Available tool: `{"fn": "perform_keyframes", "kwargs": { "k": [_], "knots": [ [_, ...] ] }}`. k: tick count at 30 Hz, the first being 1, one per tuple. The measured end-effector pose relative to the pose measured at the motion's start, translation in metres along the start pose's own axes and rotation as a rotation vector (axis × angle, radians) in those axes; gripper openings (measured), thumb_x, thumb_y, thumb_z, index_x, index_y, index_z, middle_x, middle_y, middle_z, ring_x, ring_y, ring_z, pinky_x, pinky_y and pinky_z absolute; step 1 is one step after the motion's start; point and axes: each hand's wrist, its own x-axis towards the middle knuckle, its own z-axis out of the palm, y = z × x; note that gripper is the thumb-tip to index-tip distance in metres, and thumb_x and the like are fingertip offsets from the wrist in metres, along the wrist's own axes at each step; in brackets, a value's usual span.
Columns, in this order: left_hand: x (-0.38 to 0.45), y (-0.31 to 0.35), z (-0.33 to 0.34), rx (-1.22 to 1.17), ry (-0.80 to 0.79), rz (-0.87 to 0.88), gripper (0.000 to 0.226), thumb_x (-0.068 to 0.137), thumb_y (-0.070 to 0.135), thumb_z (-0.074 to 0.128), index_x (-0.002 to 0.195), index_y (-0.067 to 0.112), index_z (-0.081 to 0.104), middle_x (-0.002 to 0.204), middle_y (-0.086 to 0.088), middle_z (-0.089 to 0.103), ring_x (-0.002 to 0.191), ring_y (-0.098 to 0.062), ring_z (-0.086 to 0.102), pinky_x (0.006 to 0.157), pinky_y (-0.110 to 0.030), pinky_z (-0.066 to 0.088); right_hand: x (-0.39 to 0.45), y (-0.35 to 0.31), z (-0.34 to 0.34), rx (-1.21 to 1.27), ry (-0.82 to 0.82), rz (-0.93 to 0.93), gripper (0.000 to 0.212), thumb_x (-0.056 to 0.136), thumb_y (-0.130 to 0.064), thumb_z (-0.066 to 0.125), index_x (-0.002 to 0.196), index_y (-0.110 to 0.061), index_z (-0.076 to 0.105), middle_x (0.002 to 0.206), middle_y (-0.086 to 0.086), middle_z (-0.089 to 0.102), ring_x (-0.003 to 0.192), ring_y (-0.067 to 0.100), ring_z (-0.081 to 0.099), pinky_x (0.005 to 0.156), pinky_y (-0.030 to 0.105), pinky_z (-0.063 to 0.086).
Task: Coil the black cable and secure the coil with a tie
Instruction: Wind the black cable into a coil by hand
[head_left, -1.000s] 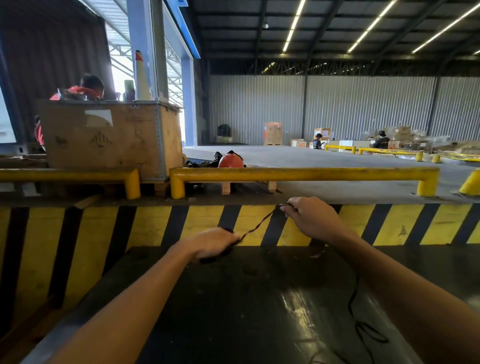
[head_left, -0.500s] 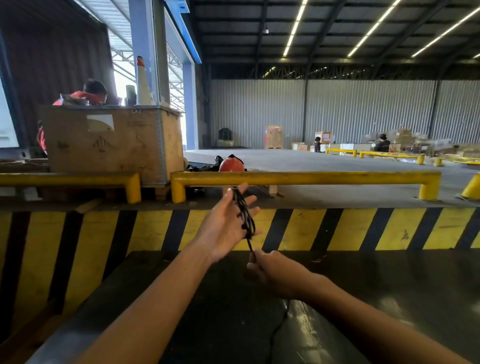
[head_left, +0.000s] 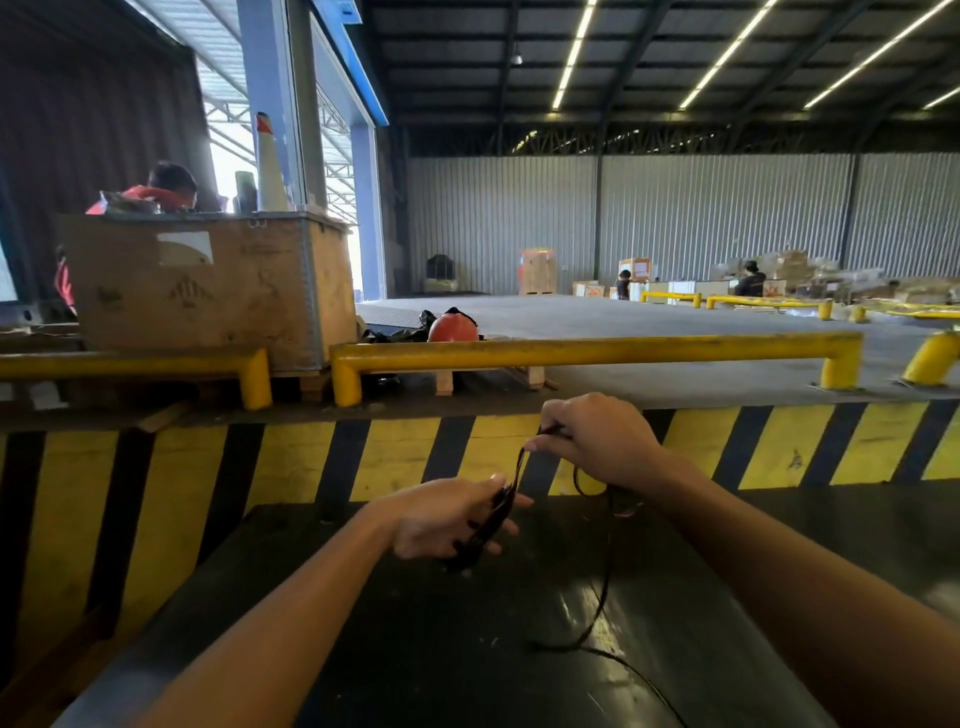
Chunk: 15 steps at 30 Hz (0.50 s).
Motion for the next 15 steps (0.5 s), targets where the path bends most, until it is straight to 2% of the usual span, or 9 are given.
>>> {"fn": "perform_keyframes", "kwargs": {
  "k": [3,6,8,11,13,15],
  "knots": [
    [-0.010,0.007,-0.001,-0.551,-0.233,0.206,0.053,0.095,0.056,0.025,0.133,0.031,0.053,0.133,-0.012,0.059,0.122,-0.035,0.054,0.091,-0.055,0.049,-0.007,-0.003,0.013,0.153,0.135,0.143,0.039,0.092,-0.051,0.041,0.079,-0.018,0.058,0.063,-0.003,0.056,0.054,0.011,0.052,0.047,0.023,0.033],
    [-0.016,0.027,0.000,-0.737,-0.292,0.441,0.055,0.094,0.053,0.031,0.139,0.026,0.046,0.136,-0.017,0.056,0.121,-0.036,0.055,0.098,-0.062,0.042,-0.023,-0.021,0.042,0.257,0.036,0.165,0.031,0.097,-0.038,0.033,0.090,-0.020,0.057,0.064,-0.003,0.058,0.055,0.011,0.059,0.049,0.021,0.045],
    [-0.014,0.041,0.000,-0.786,-0.176,0.549,0.052,0.092,0.052,0.035,0.136,0.029,0.050,0.136,-0.015,0.056,0.122,-0.036,0.054,0.098,-0.063,0.040,-0.033,-0.039,0.065,0.357,-0.125,0.169,0.026,0.098,-0.040,0.033,0.085,-0.028,0.052,0.065,-0.005,0.057,0.055,0.004,0.057,0.050,0.018,0.042],
    [-0.016,0.056,-0.013,-0.784,0.119,0.671,0.045,0.091,0.053,0.037,0.127,0.036,0.058,0.139,-0.008,0.052,0.130,-0.035,0.044,0.095,-0.059,0.038,-0.045,-0.056,0.087,0.460,-0.378,0.140,0.023,0.097,-0.042,0.037,0.081,-0.033,0.050,0.069,-0.007,0.057,0.060,0.001,0.057,0.057,0.018,0.040],
    [-0.019,0.056,-0.027,-0.700,0.263,0.682,0.042,0.094,0.054,0.031,0.126,0.040,0.055,0.151,-0.004,0.035,0.139,-0.034,0.028,0.102,-0.058,0.027,-0.048,-0.054,0.083,0.460,-0.413,0.106,0.021,0.097,-0.040,0.040,0.083,-0.032,0.052,0.071,-0.008,0.057,0.062,0.001,0.057,0.058,0.017,0.041],
    [-0.022,0.047,-0.041,-0.558,0.408,0.618,0.045,0.097,0.052,0.027,0.137,0.040,0.043,0.158,-0.004,0.021,0.143,-0.032,0.018,0.110,-0.057,0.016,-0.043,-0.045,0.066,0.436,-0.372,0.083,0.022,0.097,-0.038,0.041,0.089,-0.025,0.057,0.076,-0.006,0.061,0.066,0.002,0.059,0.063,0.020,0.047]
  ]
}}
